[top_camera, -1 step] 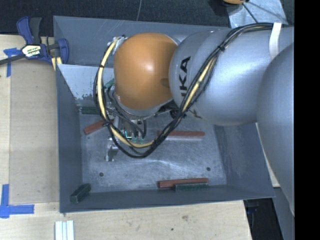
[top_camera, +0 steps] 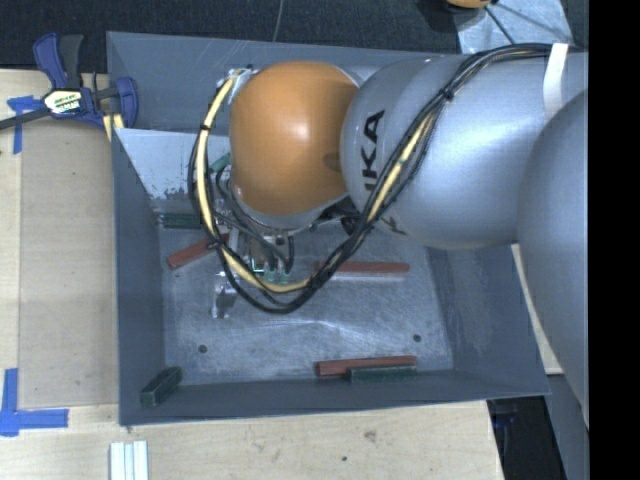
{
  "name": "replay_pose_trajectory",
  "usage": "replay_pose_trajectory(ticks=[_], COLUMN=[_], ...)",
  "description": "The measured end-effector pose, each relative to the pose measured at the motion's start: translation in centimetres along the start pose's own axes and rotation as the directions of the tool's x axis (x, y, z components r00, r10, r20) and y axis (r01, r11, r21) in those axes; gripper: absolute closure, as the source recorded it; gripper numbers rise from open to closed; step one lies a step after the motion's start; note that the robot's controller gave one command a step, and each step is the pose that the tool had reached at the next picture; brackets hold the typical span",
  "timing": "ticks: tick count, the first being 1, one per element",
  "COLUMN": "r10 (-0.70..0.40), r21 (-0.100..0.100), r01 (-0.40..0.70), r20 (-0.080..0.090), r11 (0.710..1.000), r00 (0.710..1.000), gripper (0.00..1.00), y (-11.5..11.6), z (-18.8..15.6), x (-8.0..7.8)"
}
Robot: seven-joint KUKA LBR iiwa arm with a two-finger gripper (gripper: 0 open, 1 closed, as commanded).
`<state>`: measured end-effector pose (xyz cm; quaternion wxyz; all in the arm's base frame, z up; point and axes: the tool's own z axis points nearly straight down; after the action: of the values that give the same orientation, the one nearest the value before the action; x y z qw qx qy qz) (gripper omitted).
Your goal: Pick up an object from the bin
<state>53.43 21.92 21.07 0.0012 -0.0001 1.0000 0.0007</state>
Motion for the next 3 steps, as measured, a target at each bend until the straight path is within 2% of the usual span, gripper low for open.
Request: replay_pose_trajectory(ticks=[1, 2, 3], r10=[-0.004, -0.083, -0.057], r21=[-0.001, 0.001, -0.002], r01=[0.004, 0.083, 0.057], r20=[0.002, 0.001, 0.008], r11=[1.0, 0.997, 0.998], r00=[1.0, 0.997, 0.998], gripper=[0.0, 0.0, 0.0], y=[0.0, -1.0, -0.3], z=[0.1, 4.2, 6.8], x=[-0.2, -4.3, -5.7])
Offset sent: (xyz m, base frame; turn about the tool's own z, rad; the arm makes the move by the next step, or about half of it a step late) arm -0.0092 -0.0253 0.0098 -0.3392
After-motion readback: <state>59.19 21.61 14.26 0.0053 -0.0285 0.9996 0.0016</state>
